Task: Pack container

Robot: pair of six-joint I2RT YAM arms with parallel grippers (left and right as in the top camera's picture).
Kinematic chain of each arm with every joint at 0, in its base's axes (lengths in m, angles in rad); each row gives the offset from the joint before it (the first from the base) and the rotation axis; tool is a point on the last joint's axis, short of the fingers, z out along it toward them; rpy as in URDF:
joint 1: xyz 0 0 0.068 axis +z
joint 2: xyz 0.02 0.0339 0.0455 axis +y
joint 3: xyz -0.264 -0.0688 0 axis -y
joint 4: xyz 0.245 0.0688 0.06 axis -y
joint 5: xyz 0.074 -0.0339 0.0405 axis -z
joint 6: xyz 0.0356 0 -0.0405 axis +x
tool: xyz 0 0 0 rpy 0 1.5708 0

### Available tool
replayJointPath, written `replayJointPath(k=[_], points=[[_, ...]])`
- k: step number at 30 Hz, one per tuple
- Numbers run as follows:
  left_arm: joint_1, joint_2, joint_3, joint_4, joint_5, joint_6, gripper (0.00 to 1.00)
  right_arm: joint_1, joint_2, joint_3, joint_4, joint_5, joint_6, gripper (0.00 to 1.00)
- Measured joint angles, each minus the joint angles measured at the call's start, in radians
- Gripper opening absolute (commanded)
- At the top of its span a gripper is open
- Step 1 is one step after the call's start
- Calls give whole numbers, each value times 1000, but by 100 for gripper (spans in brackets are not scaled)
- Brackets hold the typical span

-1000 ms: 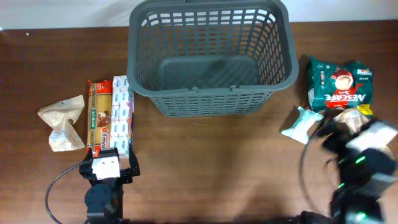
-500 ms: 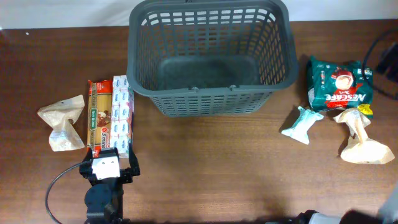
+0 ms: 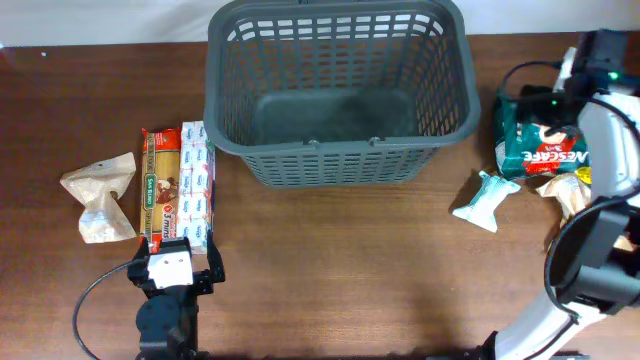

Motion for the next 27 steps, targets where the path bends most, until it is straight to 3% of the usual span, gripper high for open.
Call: replayJointPath(k=[18,19,20,22,23,27], points=[[0,0,0,0,0,0,99,69,235,0,134,111,19,100],[0,0,0,0,0,0,99,71,244,1,138,122,19,93],[0,0,0,0,0,0,99,72,246,2,139,128,18,78],[0,0,0,0,0,0,99,74,257,10,135,151,14,15],[0,0,0,0,0,0,99,74,263,16,130,156,19,4],[0,0,0,0,0,0,99,77,277,35,101,185,49,3]])
